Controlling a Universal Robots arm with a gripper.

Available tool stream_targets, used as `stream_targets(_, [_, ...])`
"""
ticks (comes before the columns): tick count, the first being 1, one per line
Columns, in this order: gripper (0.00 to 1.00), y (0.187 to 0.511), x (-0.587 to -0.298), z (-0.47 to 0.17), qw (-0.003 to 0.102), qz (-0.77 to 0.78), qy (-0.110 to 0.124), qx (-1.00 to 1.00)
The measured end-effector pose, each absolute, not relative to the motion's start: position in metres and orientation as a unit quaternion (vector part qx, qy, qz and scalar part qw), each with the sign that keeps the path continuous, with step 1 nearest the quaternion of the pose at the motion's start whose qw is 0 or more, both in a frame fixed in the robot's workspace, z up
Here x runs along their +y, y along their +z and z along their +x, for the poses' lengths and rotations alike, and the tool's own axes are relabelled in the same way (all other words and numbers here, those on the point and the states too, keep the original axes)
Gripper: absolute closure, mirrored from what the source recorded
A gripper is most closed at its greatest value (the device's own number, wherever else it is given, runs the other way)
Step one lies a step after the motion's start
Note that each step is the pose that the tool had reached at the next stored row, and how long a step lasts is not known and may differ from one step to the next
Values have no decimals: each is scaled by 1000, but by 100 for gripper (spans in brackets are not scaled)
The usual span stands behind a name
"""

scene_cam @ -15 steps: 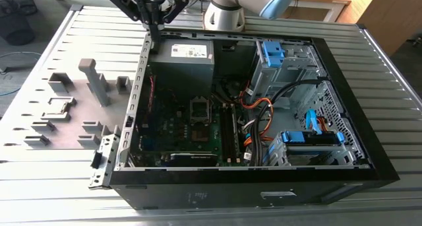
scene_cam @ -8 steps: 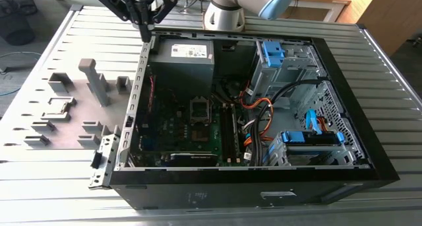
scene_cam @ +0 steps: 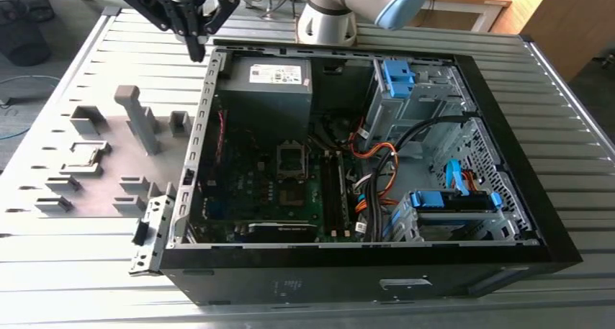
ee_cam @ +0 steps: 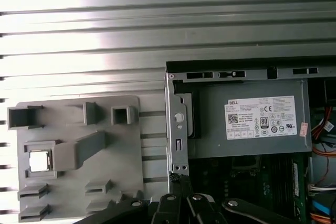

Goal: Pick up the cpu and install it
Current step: 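Reach for the cpu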

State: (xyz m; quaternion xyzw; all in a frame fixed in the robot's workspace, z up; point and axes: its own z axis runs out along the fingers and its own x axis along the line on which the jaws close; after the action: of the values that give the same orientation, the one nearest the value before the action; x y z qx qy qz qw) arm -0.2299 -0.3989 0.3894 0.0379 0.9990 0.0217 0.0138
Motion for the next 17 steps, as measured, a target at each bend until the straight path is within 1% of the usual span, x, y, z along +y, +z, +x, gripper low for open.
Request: stream_targets(17, [89, 386, -399, -285, 14, 38, 22, 999])
